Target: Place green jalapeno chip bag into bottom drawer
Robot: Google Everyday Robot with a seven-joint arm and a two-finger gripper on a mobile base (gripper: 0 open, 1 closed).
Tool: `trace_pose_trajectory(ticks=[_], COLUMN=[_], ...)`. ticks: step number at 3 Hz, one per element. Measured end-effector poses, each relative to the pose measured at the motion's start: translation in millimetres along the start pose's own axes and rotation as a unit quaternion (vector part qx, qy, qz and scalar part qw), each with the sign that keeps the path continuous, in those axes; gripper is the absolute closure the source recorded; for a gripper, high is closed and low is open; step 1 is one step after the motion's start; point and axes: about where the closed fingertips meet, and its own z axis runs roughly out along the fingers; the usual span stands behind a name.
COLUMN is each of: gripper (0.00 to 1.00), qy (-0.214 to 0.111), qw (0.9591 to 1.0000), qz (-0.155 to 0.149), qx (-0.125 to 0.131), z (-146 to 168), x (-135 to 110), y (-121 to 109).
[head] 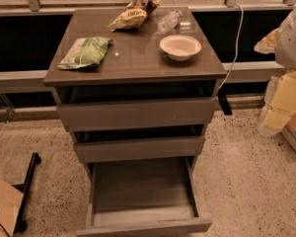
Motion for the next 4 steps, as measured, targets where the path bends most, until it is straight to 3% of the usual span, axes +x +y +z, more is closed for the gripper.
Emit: trace_pose_trajectory(ticks=[1, 2, 4], gripper=[0.00, 0.00, 0.00], qy=[0.000, -0.021, -0.062], qw=[1.0000, 0.9995, 0.9944], qz=[0.000, -0.022, -0.075], qx=[0.000, -0.010, -0.042], z=[0.0, 9.1, 42.1], x=[0.0, -22.2, -89.6], y=[0.0, -14.5, -62.9])
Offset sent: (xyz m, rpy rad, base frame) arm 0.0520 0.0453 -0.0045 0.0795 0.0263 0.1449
